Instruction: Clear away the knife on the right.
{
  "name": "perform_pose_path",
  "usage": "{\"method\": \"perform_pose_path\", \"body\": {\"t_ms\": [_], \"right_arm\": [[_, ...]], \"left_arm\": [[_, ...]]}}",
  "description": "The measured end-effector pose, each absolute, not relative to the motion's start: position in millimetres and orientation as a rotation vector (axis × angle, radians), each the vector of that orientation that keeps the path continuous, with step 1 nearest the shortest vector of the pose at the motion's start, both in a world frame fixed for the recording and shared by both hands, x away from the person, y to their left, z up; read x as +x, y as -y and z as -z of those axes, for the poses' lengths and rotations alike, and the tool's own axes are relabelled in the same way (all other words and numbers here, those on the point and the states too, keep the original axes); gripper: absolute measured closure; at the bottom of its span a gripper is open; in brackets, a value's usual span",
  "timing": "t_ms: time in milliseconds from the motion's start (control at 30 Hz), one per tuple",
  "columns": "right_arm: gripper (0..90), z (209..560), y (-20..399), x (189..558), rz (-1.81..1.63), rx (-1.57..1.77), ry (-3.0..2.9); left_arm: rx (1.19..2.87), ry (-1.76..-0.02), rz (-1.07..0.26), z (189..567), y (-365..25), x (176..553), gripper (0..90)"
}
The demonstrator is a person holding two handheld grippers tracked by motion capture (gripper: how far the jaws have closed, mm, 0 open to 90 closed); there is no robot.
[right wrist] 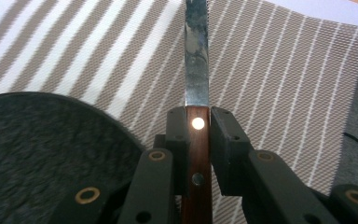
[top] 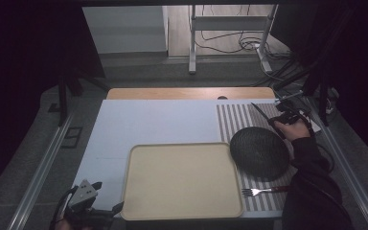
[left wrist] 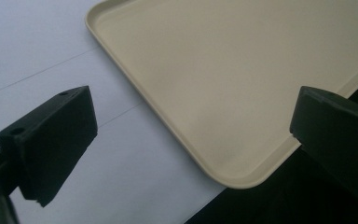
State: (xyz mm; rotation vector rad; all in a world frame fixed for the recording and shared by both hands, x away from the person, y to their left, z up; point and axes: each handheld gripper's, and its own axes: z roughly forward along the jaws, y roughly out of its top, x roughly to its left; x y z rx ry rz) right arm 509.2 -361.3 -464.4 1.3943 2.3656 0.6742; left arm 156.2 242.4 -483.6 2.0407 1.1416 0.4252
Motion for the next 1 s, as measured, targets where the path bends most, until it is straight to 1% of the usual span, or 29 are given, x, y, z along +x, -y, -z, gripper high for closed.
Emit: {"method": "perform_pose_path", "body": {"t_ms": [567, 1000], "right_arm": [[78.0, 458, 331, 470, -0.774, 1.314, -2.429], [78.0, 457, 294, 427, -0.815, 1.202, -2.495]], "left_arm": [[2.014, -1.151, -0.414, 484, -245, 156, 0.4], [2.016, -1.147, -0.415, 484, -245, 156, 0.4]]}}
